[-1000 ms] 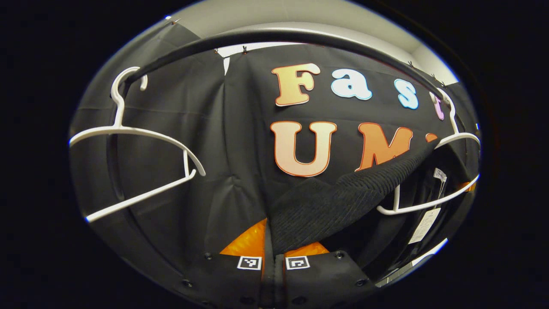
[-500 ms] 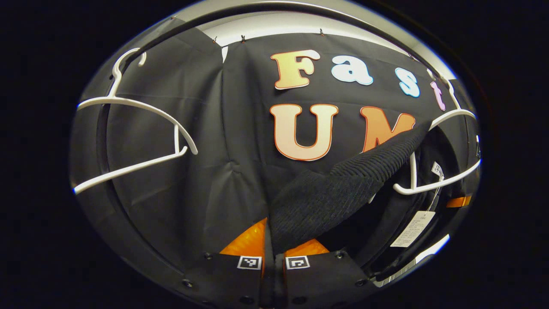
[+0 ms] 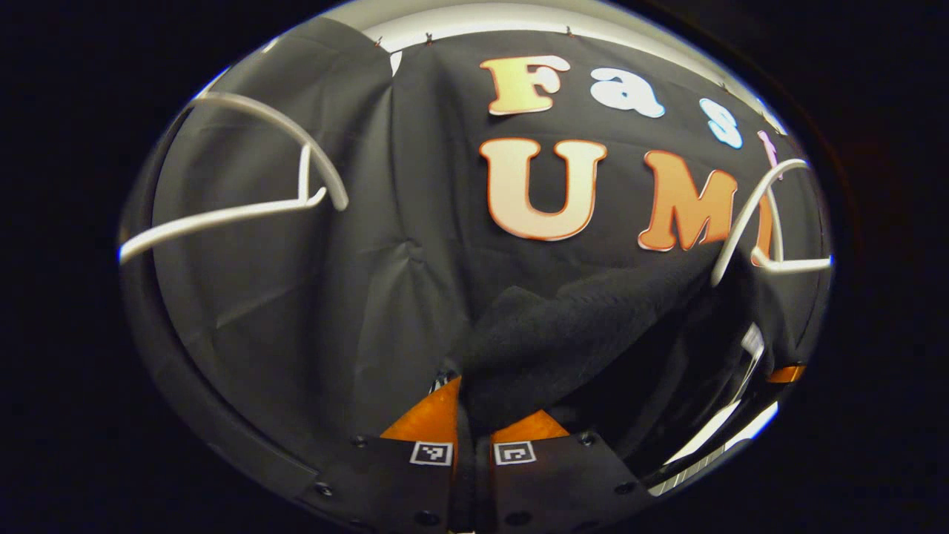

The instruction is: Grasp the clothes on the hanger with both hands and then place them into the laundry hamper below.

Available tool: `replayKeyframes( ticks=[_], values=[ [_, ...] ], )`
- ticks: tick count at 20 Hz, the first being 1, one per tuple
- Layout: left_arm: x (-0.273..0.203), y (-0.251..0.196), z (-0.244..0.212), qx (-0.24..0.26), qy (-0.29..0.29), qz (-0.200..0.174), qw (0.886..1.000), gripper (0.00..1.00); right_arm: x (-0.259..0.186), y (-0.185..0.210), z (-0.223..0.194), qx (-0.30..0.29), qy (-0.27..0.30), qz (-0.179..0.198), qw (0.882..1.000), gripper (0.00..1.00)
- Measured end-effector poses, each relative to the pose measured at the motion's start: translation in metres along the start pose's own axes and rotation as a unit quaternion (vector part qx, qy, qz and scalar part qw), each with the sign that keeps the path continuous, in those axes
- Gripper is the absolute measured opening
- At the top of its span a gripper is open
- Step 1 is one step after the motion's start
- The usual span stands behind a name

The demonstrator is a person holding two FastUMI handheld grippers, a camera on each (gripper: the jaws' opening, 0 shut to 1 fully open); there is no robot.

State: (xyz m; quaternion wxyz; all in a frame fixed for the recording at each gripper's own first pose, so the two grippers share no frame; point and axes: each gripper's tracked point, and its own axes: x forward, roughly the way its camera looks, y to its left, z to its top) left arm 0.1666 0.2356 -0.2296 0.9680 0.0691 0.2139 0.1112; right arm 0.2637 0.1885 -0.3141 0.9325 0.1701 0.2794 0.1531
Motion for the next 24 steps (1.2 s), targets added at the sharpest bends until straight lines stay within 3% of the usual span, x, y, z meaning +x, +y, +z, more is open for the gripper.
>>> replayKeyframes(
  ticks=[4, 8, 12, 24],
  values=[
    [0.002, -0.013, -0.047, 0.033, 0.043, -0.032, 0.998, 0.06, 0.011, -0.006, -0.041, 0.019, 0.025, -0.024, 0.999, 0.09],
    [0.02, -0.055, -0.089, 0.054, 0.073, -0.075, 0.993, 0.07, 0.015, 0.001, -0.079, 0.025, 0.044, -0.034, 0.998, 0.09],
    [0.016, -0.08, -0.13, 0.054, 0.115, -0.108, 0.986, 0.06, 0.018, 0.009, -0.113, 0.031, 0.062, -0.041, 0.997, 0.09],
    [0.002, -0.189, -0.26, 0.072, 0.239, -0.208, 0.946, 0.06, 0.012, -0.005, -0.216, 0.082, 0.12, -0.083, 0.986, 0.09]
  ],
)
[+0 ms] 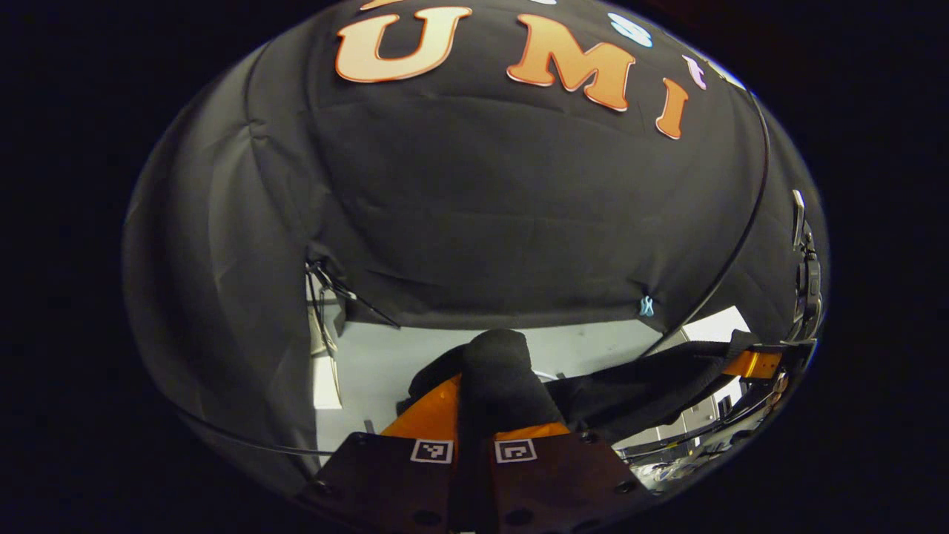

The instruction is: Grasp the clothes on the hanger with both hands and then place them into the laundry hamper below.

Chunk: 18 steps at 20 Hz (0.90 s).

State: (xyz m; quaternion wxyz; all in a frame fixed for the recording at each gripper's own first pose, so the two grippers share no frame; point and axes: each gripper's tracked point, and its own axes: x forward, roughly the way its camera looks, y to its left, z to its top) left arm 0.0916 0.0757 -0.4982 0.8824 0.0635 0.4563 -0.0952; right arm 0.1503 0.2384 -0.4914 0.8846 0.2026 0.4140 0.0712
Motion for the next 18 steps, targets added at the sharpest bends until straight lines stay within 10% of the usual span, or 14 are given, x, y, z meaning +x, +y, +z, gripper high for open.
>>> replayKeyframes(
  ticks=[18],
  values=[
    [0.037, -0.054, -0.108, 0.003, 0.172, -0.005, 0.985, 0.07, 0.044, -0.067, -0.11, 0.038, 0.093, -0.079, 0.992, 0.1]
  ],
)
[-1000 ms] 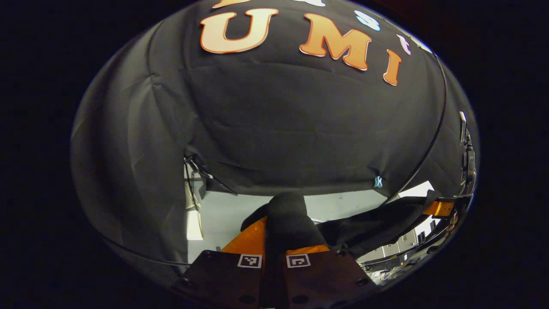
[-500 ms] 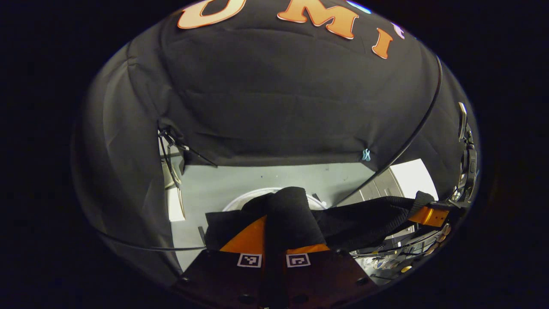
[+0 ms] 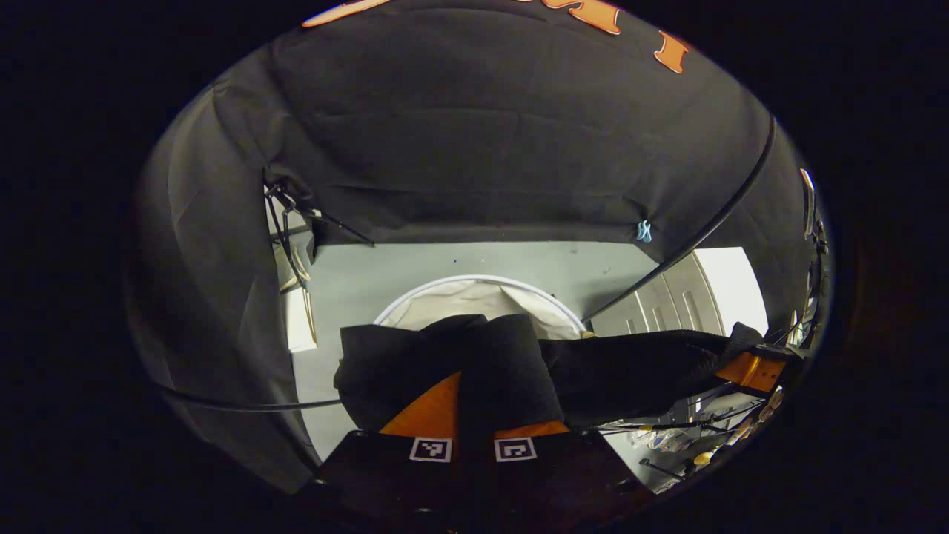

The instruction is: Grasp the clothes on the hanger with both hands and then place them into the laundry hamper below.

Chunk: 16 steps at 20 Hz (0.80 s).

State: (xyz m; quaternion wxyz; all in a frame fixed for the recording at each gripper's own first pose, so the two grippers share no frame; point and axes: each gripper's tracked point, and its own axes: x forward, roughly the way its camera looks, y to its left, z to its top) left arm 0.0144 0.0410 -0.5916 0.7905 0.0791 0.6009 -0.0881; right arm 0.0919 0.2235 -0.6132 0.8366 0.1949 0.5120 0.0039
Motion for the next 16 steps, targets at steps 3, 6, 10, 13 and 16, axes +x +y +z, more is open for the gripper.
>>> replayKeyframes(
  ticks=[3, 6, 10, 13, 16],
  values=[
    [0.003, -0.001, -0.007, -0.002, 0.018, 0.014, 1.0, 0.07, 0.011, -0.001, -0.015, -0.006, 0.017, -0.008, 1.0, 0.11],
    [0.004, 0.0, -0.017, -0.005, 0.037, 0.027, 0.999, 0.07, 0.014, 0.011, -0.018, -0.006, 0.022, -0.002, 1.0, 0.17],
    [0.001, 0.003, -0.028, -0.001, 0.063, 0.032, 0.998, 0.08, 0.016, -0.004, -0.026, -0.036, 0.03, -0.027, 0.999, 0.11],
    [0.0, 0.004, -0.036, -0.004, 0.073, 0.034, 0.997, 0.13, 0.01, -0.006, -0.028, -0.049, 0.033, -0.04, 0.997, 0.35],
    [-0.005, 0.005, -0.041, -0.014, 0.079, 0.037, 0.996, 0.21, -0.001, -0.011, -0.03, -0.059, 0.033, -0.045, 0.997, 0.37]
  ],
)
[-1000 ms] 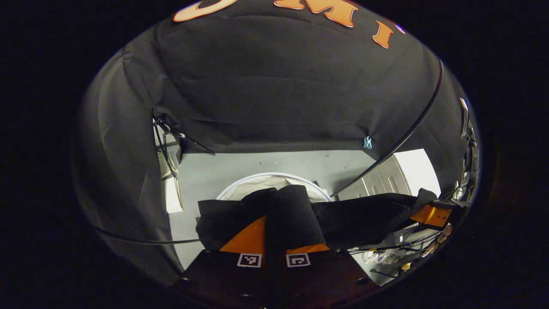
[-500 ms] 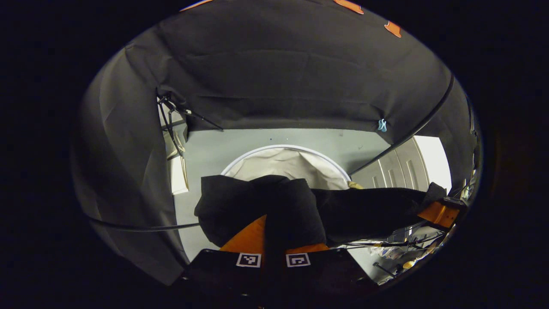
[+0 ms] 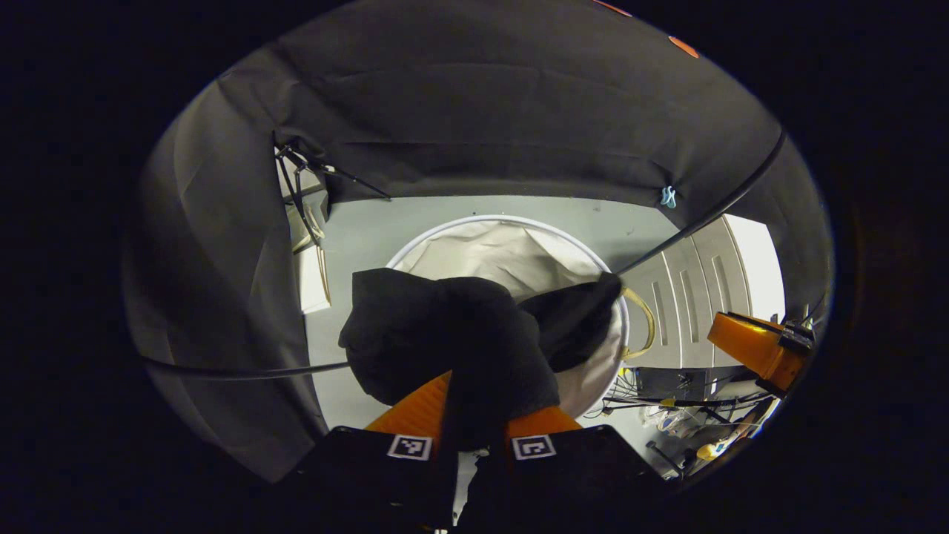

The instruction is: Grasp the clothes on the hanger with both hands and then place them into the laundry hamper below.

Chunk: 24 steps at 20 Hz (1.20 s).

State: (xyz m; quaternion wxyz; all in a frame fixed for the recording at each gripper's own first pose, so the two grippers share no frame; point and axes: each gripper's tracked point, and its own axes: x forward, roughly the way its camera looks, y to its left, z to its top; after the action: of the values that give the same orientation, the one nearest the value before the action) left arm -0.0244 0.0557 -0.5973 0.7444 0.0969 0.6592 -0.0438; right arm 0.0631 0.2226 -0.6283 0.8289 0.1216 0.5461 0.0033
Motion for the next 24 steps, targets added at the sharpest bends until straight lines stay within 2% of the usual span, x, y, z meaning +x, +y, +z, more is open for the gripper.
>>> replayKeyframes(
  ticks=[1, 2, 3, 4, 5, 6, 7, 8, 10, 11, 12, 15, 18, 21, 24],
  values=[
    [-0.002, 0.002, -0.001, -0.004, 0.0, 0.003, 1.0, 0.26, -0.005, 0.0, -0.002, -0.004, -0.002, 0.0, 1.0, 0.46],
    [-0.005, 0.001, -0.001, -0.009, 0.0, 0.0, 1.0, 0.37, -0.01, 0.0, -0.002, -0.008, -0.003, -0.001, 1.0, 0.51],
    [-0.007, 0.0, -0.004, -0.014, -0.001, -0.005, 1.0, 0.49, -0.012, -0.002, -0.002, -0.01, -0.005, -0.002, 1.0, 0.48],
    [-0.011, -0.001, -0.006, -0.018, -0.002, -0.008, 1.0, 0.6, -0.017, -0.003, -0.003, -0.012, -0.007, -0.003, 1.0, 0.6],
    [-0.015, 0.002, -0.006, -0.021, -0.005, -0.007, 1.0, 0.55, -0.021, -0.004, -0.003, -0.014, -0.008, -0.004, 1.0, 0.59],
    [-0.02, 0.006, -0.004, -0.024, -0.01, -0.005, 1.0, 0.49, -0.024, -0.005, -0.002, -0.014, -0.011, -0.006, 1.0, 0.7],
    [-0.023, 0.011, -0.003, -0.028, -0.014, 0.001, 1.0, 0.56, -0.029, -0.005, -0.002, -0.015, -0.015, -0.005, 1.0, 0.81],
    [-0.028, 0.012, -0.005, -0.035, -0.019, -0.003, 0.999, 0.63, -0.035, -0.005, 0.0, -0.016, -0.019, -0.002, 1.0, 0.83],
    [-0.041, 0.013, -0.003, -0.052, -0.03, 0.001, 0.998, 1.0, -0.052, -0.007, 0.002, -0.021, -0.026, 0.002, 0.999, 0.89],
    [-0.054, 0.013, -0.003, -0.059, -0.04, 0.0, 0.997, 1.0, -0.061, -0.009, 0.007, -0.022, -0.033, 0.003, 0.999, 0.93],
    [-0.065, 0.015, 0.001, -0.064, -0.053, 0.004, 0.997, 0.98, -0.07, -0.011, 0.011, -0.021, -0.041, 0.005, 0.999, 0.93],
    [-0.099, 0.023, 0.014, -0.073, -0.092, 0.014, 0.993, 1.0, -0.098, -0.02, 0.025, -0.03, -0.056, 0.012, 0.998, 0.94],
    [-0.129, 0.034, 0.022, -0.09, -0.126, 0.024, 0.988, 0.98, -0.123, -0.049, 0.042, -0.049, -0.065, -0.004, 0.997, 0.94],
    [-0.168, 0.033, 0.032, -0.102, -0.16, 0.027, 0.981, 0.98, -0.15, -0.059, 0.073, -0.037, -0.094, 0.006, 0.995, 0.93],
    [-0.205, 0.043, 0.048, -0.113, -0.201, 0.046, 0.972, 1.0, -0.181, -0.087, 0.098, -0.049, -0.126, 0.0, 0.991, 0.94]
  ],
)
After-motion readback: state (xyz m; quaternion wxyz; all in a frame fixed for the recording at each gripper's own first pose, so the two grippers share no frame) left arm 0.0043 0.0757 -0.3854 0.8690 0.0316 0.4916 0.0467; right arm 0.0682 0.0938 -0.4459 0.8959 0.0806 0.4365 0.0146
